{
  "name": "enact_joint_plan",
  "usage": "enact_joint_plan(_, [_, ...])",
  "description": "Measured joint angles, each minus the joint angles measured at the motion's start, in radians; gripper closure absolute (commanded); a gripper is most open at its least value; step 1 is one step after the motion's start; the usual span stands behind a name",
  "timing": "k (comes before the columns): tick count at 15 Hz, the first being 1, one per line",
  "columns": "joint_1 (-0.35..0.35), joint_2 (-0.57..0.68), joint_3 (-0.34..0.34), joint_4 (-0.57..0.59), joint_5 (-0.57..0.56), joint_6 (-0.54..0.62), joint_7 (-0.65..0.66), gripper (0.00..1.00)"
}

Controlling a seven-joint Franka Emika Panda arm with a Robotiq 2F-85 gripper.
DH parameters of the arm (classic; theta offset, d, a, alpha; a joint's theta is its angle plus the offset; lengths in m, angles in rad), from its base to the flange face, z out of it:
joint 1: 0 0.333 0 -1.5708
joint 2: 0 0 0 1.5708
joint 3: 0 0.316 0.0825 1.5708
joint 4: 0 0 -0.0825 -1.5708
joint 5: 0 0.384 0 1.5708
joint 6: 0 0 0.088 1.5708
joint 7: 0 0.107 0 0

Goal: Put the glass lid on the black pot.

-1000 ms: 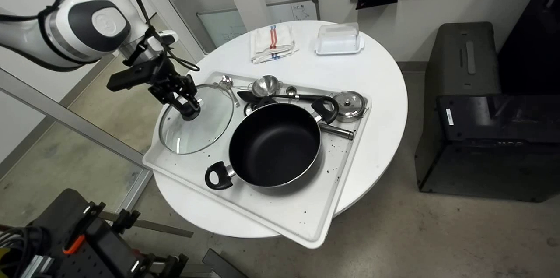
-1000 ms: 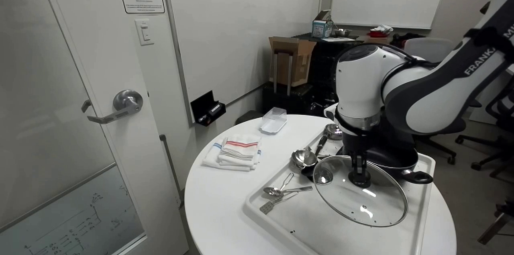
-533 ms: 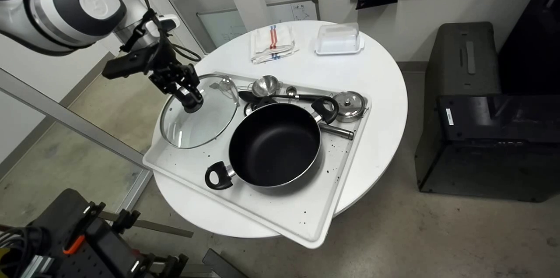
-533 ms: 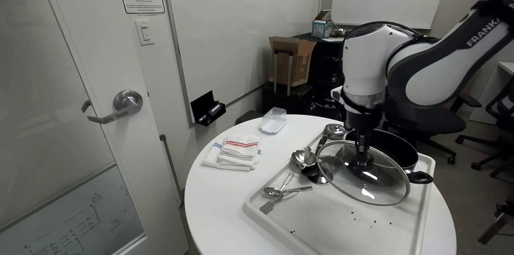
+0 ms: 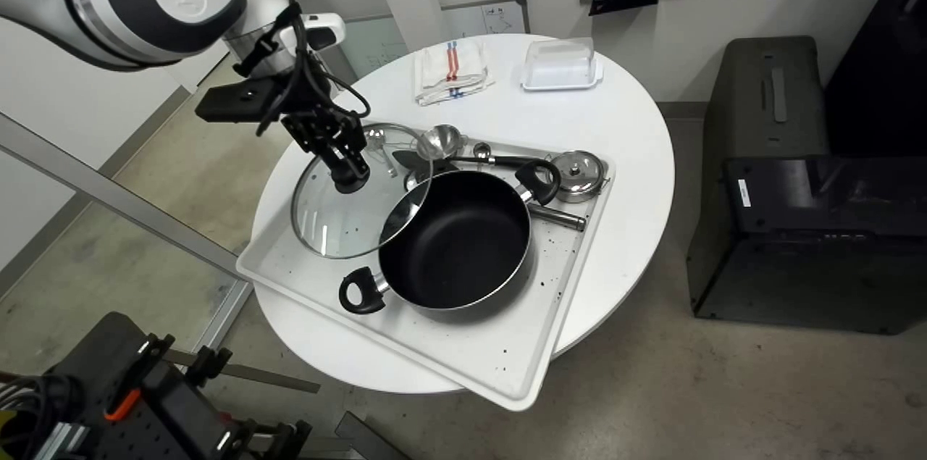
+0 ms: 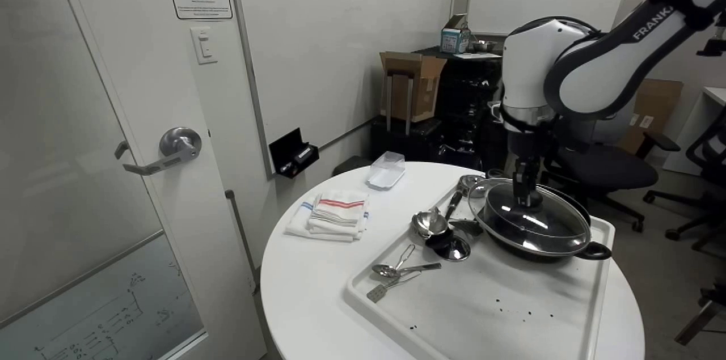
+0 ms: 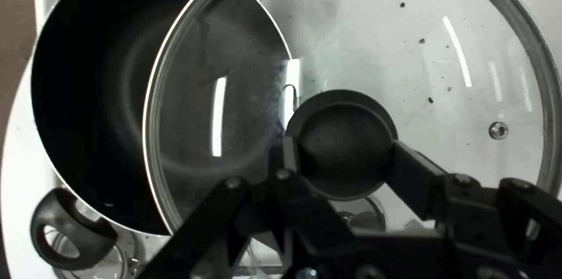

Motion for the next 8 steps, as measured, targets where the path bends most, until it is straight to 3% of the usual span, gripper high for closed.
enact_joint_plan(8, [-0.078,0.004,-0.056,0.025,0.061,-0.054,0.030,0.74])
